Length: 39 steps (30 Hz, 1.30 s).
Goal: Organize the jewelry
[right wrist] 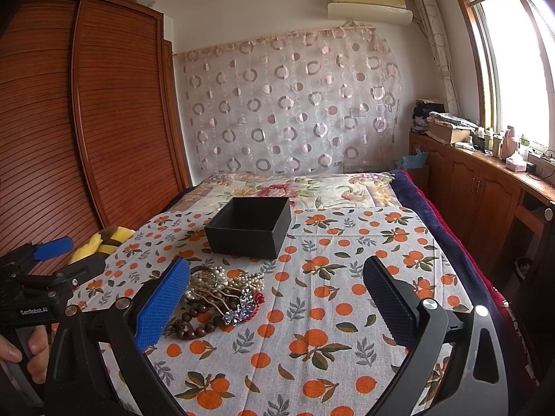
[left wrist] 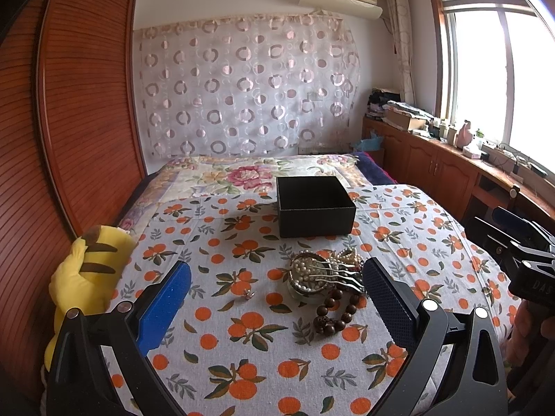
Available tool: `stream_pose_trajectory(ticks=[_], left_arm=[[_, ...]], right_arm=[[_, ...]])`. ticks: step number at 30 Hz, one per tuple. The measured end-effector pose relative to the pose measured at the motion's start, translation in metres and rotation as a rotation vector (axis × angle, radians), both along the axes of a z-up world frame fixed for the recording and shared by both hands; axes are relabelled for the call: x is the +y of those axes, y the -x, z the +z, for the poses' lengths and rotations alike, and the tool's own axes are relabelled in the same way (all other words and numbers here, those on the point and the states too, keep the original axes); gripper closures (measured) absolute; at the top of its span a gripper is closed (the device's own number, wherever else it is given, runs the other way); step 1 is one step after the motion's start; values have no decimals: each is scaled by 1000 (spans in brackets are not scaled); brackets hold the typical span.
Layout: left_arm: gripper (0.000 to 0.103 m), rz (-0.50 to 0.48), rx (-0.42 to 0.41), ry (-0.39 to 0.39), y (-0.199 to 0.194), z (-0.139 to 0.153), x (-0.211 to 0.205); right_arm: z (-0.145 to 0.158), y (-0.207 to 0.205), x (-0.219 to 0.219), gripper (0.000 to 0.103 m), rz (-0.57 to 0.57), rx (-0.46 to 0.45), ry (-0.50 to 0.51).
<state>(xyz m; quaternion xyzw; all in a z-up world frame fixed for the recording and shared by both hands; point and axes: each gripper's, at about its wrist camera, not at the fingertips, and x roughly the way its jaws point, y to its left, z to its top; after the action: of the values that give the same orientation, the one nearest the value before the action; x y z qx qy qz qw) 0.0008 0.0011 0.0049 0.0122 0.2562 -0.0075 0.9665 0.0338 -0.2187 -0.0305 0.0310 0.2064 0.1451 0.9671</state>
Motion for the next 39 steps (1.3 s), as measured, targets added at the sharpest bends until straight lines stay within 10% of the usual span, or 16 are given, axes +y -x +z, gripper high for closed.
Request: stream_pose_trajectory(ticks=[39], left_arm=[[7,-3,-11,1,7,5,-5]], right_arm=[[0,0,0,2,0,0,0]])
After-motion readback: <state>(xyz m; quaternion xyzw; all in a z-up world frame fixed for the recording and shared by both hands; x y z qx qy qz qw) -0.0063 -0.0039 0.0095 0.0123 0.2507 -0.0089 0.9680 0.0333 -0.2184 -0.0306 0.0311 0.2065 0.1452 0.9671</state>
